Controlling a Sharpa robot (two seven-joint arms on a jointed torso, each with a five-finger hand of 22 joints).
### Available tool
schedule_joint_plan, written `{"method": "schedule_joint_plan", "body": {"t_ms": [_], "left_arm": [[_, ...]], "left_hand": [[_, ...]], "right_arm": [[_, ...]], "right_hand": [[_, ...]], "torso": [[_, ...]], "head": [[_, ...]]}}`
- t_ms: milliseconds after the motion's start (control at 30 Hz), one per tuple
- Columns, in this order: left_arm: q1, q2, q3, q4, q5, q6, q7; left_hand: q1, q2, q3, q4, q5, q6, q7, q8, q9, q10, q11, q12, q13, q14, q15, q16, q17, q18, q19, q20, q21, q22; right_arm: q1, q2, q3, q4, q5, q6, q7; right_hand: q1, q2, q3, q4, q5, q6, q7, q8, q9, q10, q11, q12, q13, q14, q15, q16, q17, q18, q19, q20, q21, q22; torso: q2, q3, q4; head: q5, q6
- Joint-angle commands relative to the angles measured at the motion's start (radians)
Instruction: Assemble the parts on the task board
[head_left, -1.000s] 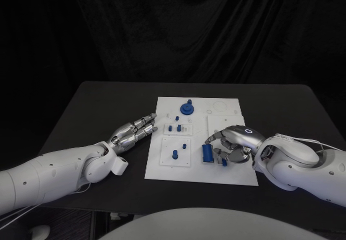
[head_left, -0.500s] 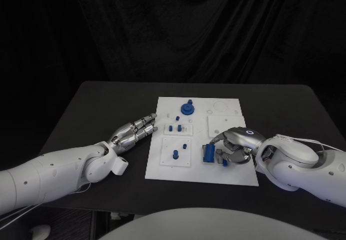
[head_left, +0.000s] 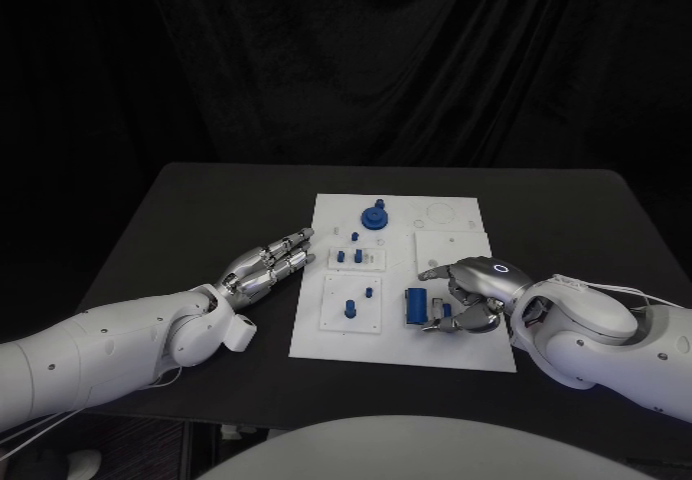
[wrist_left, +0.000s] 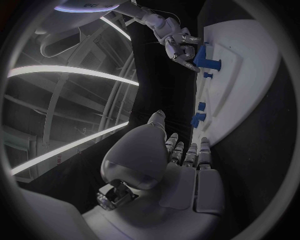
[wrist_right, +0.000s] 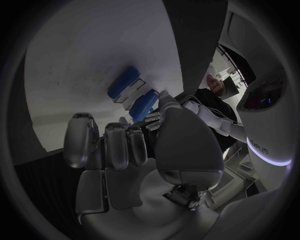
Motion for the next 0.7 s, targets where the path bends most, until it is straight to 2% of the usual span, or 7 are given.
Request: {"method": "schedule_joint_plan", "body": {"t_ms": [33, 233, 433, 500, 533, 600, 700], "left_arm": [[-0.002, 0.000, 0.000, 0.002, 0.006, 0.009, 0.037], [-0.003, -0.001, 0.000, 0.003, 0.006, 0.009, 0.037], [-0.004, -0.005, 0.000, 0.005, 0.006, 0.009, 0.037], [-0.004, -0.006, 0.000, 0.006, 0.006, 0.009, 0.037], [-0.004, -0.007, 0.000, 0.006, 0.006, 0.009, 0.036], [-0.005, -0.007, 0.000, 0.006, 0.006, 0.010, 0.036], [-0.005, -0.007, 0.000, 0.006, 0.006, 0.011, 0.035]], "left_hand": [[0.007, -0.001, 0.004, 0.000, 0.005, 0.000, 0.008, 0.003, 0.001, 0.001, 0.006, -0.004, -0.002, 0.000, 0.008, -0.004, -0.001, 0.007, 0.002, 0.006, 0.000, -0.001], [0.006, 0.000, 0.006, -0.001, 0.005, -0.001, 0.008, 0.003, 0.001, 0.000, 0.006, -0.005, -0.002, 0.000, 0.008, -0.004, -0.001, 0.007, 0.003, 0.006, 0.000, -0.001], [0.006, 0.000, 0.006, -0.001, 0.005, -0.001, 0.008, 0.003, 0.001, 0.000, 0.006, -0.005, -0.002, 0.000, 0.008, -0.004, -0.001, 0.007, 0.003, 0.006, 0.000, -0.001], [0.006, 0.000, 0.006, -0.001, 0.005, -0.001, 0.008, 0.003, 0.001, 0.000, 0.006, -0.005, -0.002, 0.000, 0.008, -0.004, -0.001, 0.007, 0.003, 0.006, 0.000, -0.001], [0.006, 0.000, 0.006, -0.001, 0.005, -0.001, 0.008, 0.003, 0.001, 0.000, 0.006, -0.005, -0.002, 0.000, 0.008, -0.004, -0.001, 0.007, 0.003, 0.006, 0.000, -0.001], [0.006, 0.000, 0.006, -0.001, 0.005, -0.001, 0.008, 0.003, 0.001, 0.000, 0.006, -0.005, -0.002, 0.000, 0.008, -0.004, -0.001, 0.007, 0.003, 0.006, 0.000, -0.001], [0.006, 0.000, 0.006, -0.001, 0.005, -0.001, 0.008, 0.003, 0.001, 0.000, 0.006, -0.005, -0.002, 0.000, 0.008, -0.004, -0.001, 0.007, 0.003, 0.006, 0.000, -0.001]], "right_arm": [[-0.008, -0.009, 0.000, 0.014, -0.099, -0.084, -0.087], [-0.033, -0.020, 0.000, 0.029, -0.156, -0.127, -0.122], [-0.067, -0.014, 0.000, 0.025, -0.193, -0.171, -0.142], [-0.075, -0.012, 0.000, 0.024, -0.197, -0.181, -0.143], [-0.078, -0.010, 0.000, 0.023, -0.199, -0.184, -0.143], [-0.084, -0.005, 0.000, 0.022, -0.201, -0.189, -0.142], [-0.089, 0.001, 0.000, 0.020, -0.202, -0.193, -0.139]], "right_hand": [[-0.021, -0.021, -0.019, 0.001, -0.004, -0.005, 0.007, 0.016, 0.006, -0.008, 0.008, -0.007, 0.095, 0.029, 0.012, -0.007, -0.011, 0.012, -0.012, 0.002, -0.020, 0.160], [-0.061, -0.025, -0.023, 0.001, -0.004, -0.007, 0.012, 0.090, 0.032, -0.006, 0.015, 0.002, 0.108, 0.024, 0.018, -0.006, -0.012, 0.013, -0.018, 0.008, -0.028, 0.159], [-0.056, -0.014, -0.009, 0.000, -0.005, -0.058, 0.013, 0.221, 0.087, -0.010, 0.019, 0.006, 0.109, 0.021, 0.022, -0.006, -0.015, 0.014, -0.021, 0.013, -0.036, 0.158], [-0.023, 0.017, 0.024, -0.003, 0.008, -0.076, 0.011, 0.302, 0.121, -0.011, 0.021, 0.007, 0.109, 0.021, 0.022, -0.006, -0.017, 0.015, -0.021, 0.016, -0.038, 0.158], [-0.009, 0.043, 0.042, -0.003, 0.048, -0.089, 0.010, 0.333, 0.133, -0.011, 0.019, 0.007, 0.109, 0.020, 0.023, -0.007, -0.017, 0.015, -0.021, 0.015, -0.039, 0.158], [0.021, 0.067, 0.065, -0.005, 0.138, -0.153, 0.009, 0.448, 0.177, -0.012, 0.017, 0.008, 0.108, 0.020, 0.022, -0.007, -0.019, 0.016, -0.020, 0.016, -0.041, 0.158], [0.026, 0.074, 0.070, -0.005, 0.169, -0.203, 0.008, 0.525, 0.201, -0.014, 0.016, 0.008, 0.106, 0.020, 0.022, -0.006, -0.019, 0.016, -0.020, 0.014, -0.043, 0.158]], "torso": [[0.000, -0.0011, 0.0006], [0.002, -0.0006, -0.0009], [0.003, 0.0014, -0.0003], [0.002, 0.0006, 0.0006], [0.002, 0.0008, 0.0007], [0.003, 0.0012, 0.0007], [0.003, 0.0007, -0.0008]], "head": [[0.000, 0.000], [0.003, 0.000], [0.007, 0.000], [0.007, 0.000], [0.007, 0.000], [0.005, 0.000], [0.005, 0.000]]}}
